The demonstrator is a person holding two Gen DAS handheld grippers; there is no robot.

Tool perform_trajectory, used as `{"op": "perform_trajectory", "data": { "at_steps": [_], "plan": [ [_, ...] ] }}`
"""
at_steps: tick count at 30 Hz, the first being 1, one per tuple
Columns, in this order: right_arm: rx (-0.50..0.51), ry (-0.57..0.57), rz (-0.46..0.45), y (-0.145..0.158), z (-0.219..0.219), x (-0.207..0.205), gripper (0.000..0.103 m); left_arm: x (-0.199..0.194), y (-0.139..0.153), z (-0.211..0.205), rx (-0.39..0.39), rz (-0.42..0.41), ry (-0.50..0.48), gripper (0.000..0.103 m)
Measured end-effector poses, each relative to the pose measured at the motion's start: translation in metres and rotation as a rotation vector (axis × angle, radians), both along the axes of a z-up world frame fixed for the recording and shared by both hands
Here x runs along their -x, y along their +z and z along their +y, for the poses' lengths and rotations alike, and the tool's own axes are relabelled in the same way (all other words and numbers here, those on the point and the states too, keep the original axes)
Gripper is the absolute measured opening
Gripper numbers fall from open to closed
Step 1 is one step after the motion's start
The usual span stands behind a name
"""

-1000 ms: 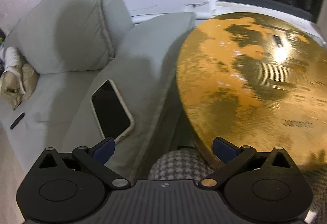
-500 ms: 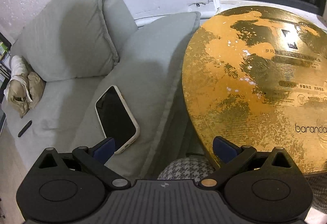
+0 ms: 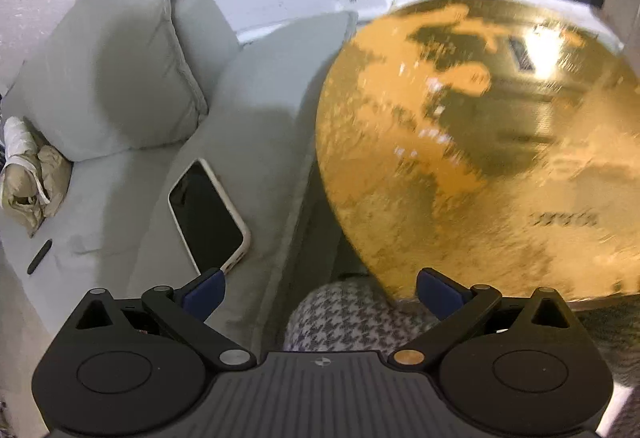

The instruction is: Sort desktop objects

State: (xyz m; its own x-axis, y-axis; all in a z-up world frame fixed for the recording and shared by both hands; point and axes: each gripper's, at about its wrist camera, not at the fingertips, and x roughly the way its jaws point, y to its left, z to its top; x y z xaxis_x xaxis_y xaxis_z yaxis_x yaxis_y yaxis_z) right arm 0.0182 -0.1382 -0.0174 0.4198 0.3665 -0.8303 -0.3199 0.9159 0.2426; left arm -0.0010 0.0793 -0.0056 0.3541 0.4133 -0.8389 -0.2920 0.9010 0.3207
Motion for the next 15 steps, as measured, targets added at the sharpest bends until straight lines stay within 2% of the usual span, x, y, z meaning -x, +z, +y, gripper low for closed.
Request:
{"op": "perform_trajectory", "data": {
  "at_steps": [1,4,5,9,13,15],
  "plan": [
    [-0.009,-0.003,-0.001,0.003,-0.002,0.002,0.045,0.001,0.006,-0.004,0.003,-0.015,-0.01,0.102],
    [-0.035,-0.013,-0.005,0.011,-0.008,0.006,0.069,0.004,0.023,-0.019,0.025,-0.052,-0.053,0.102],
    [-0.044,-0.016,-0.006,0.013,-0.01,0.008,0.072,0.004,0.026,-0.023,0.033,-0.059,-0.066,0.102],
    [-0.074,-0.027,-0.013,0.023,-0.018,0.015,0.077,0.006,0.038,-0.041,0.056,-0.074,-0.108,0.102],
    [-0.092,-0.033,-0.021,0.026,-0.024,0.022,0.078,0.011,0.041,-0.055,0.062,-0.078,-0.148,0.102],
    [-0.097,-0.034,-0.019,0.025,-0.027,0.024,0.083,0.011,0.04,-0.059,0.052,-0.072,-0.163,0.102]
  ]
}}
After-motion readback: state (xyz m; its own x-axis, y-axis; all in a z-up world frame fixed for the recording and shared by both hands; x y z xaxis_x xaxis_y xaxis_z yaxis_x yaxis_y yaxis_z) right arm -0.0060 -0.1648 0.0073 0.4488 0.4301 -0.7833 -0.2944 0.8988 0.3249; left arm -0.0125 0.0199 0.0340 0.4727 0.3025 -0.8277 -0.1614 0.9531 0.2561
